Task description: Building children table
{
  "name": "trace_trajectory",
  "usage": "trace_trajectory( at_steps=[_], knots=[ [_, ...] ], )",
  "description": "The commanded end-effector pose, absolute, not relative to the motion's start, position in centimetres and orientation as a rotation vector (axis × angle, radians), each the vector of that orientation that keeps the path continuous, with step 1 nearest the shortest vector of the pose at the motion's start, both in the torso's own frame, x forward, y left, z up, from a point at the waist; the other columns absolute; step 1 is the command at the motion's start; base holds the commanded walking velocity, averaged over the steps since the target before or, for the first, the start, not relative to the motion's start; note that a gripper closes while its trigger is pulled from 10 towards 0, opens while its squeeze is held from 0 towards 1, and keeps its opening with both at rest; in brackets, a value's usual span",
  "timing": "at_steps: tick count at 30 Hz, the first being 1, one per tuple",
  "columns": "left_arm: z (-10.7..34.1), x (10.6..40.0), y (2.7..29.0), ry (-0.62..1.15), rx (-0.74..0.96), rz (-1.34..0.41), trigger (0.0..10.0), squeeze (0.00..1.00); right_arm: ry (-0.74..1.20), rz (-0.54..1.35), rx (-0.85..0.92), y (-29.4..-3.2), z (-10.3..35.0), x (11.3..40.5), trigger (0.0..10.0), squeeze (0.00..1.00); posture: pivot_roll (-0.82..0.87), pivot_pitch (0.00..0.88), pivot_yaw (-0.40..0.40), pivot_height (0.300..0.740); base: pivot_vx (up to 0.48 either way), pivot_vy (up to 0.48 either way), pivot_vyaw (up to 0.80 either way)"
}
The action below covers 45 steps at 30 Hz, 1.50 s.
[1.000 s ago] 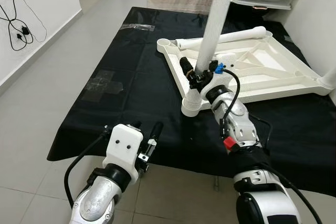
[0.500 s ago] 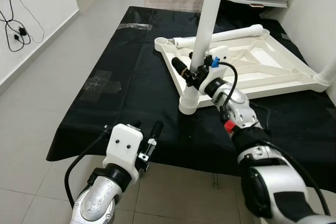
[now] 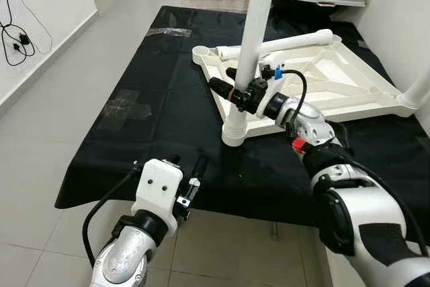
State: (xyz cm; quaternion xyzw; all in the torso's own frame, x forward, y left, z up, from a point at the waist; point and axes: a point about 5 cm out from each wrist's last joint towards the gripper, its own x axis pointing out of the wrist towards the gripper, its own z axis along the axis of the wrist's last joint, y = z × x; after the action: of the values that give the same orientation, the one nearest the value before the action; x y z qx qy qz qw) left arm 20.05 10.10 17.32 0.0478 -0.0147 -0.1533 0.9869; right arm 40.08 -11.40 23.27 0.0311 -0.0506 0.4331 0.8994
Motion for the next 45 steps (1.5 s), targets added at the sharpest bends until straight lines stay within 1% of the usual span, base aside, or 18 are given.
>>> trace_trajectory(
  at_steps=[1,4,9,13,18,24,27,28,29,34,36,37,39,40,42,43,44,45],
  knots=[
    [17.5,19.8,10.0,-0.027,0.098,-0.309,10.0,0.0,-0.074,0.965,0.048,-10.1,23.1,39.9,10.0,0.0,0.18,0.132,-0.083,0.74,0.0,0.0,0.0],
    [17.5,19.7,10.0,-0.026,0.097,-0.31,10.0,0.0,-0.044,1.093,0.068,-9.3,23.1,39.5,10.0,0.0,0.18,0.136,-0.086,0.74,0.0,0.0,0.0],
    [17.4,19.6,9.9,-0.023,0.095,-0.309,10.0,0.0,0.015,1.285,0.065,-8.6,22.9,38.7,10.0,0.0,0.19,0.14,-0.089,0.74,0.0,0.0,0.0],
    [17.4,19.6,9.9,-0.022,0.094,-0.309,10.0,0.0,0.02,1.322,0.062,-8.6,22.9,38.5,10.0,0.0,0.19,0.139,-0.09,0.74,0.0,0.0,0.0],
    [17.4,19.5,9.8,-0.021,0.094,-0.311,10.0,0.0,0.027,1.419,0.033,-8.4,22.9,38.1,10.0,0.0,0.19,0.131,-0.091,0.74,0.0,0.0,0.0],
    [17.3,19.5,9.6,-0.021,0.091,-0.322,10.0,0.0,-0.008,1.52,0.009,-8.1,23.0,37.5,10.0,0.0,0.18,0.121,-0.09,0.74,0.0,0.0,0.0],
    [17.3,19.4,9.6,-0.021,0.091,-0.324,10.0,0.0,-0.022,1.531,0.008,-8.0,23.1,37.4,10.0,0.0,0.19,0.118,-0.092,0.74,0.0,0.0,0.0],
    [17.3,19.4,9.6,-0.022,0.091,-0.324,10.0,0.0,-0.045,1.523,0.009,-7.9,23.2,37.4,2.0,0.0,0.19,0.117,-0.092,0.74,0.0,0.0,0.0],
    [17.3,19.5,9.6,-0.023,0.093,-0.323,10.0,0.0,-0.066,1.52,0.018,-7.8,23.2,37.4,0.0,0.0,0.19,0.114,-0.092,0.74,0.0,0.0,0.0],
    [17.3,19.5,9.7,-0.026,0.098,-0.32,10.0,0.0,-0.105,1.468,0.03,-7.9,22.8,37.5,0.0,0.0,0.19,0.103,-0.087,0.74,0.0,0.0,0.0],
    [17.3,19.6,9.7,-0.028,0.1,-0.322,10.0,0.0,-0.122,1.406,0.038,-8.2,22.8,37.7,0.0,0.0,0.19,0.1,-0.087,0.74,0.0,0.0,0.0],
    [17.3,19.6,9.7,-0.028,0.1,-0.322,10.0,0.0,-0.122,1.406,0.038,-8.2,22.8,37.7,0.0,0.0,0.19,0.1,-0.087,0.74,0.0,0.0,0.0],
    [17.4,19.7,9.7,-0.032,0.105,-0.326,10.0,0.0,-0.139,1.295,0.048,-8.8,22.7,38.1,0.0,0.0,0.18,0.097,-0.083,0.74,0.0,0.0,0.0],
    [17.4,19.7,9.7,-0.032,0.105,-0.326,10.0,0.0,-0.139,1.295,0.048,-8.8,22.7,38.1,0.0,0.0,0.18,0.097,-0.083,0.74,0.0,0.0,0.0],
    [17.4,19.9,9.7,-0.036,0.107,-0.326,10.0,0.0,-0.167,1.124,0.077,-9.7,22.6,38.8,0.0,0.0,0.18,0.094,-0.081,0.74,0.0,0.0,0.0],
    [17.4,19.9,9.7,-0.036,0.107,-0.326,10.0,0.0,-0.167,1.124,0.077,-9.7,22.6,38.8,0.0,0.0,0.18,0.094,-0.081,0.74,0.0,0.0,0.0],
    [17.4,19.9,9.7,-0.038,0.107,-0.327,10.0,0.0,-0.186,1.027,0.07,-10.2,22.5,39.0,0.0,0.0,0.18,0.092,-0.081,0.74,0.0,0.0,0.0],
    [17.4,20.0,9.7,-0.039,0.107,-0.328,10.0,0.0,-0.199,0.867,0.085,-10.9,22.4,39.5,0.0,0.0,0.17,0.093,-0.076,0.74,0.0,0.0,0.0]
  ],
)
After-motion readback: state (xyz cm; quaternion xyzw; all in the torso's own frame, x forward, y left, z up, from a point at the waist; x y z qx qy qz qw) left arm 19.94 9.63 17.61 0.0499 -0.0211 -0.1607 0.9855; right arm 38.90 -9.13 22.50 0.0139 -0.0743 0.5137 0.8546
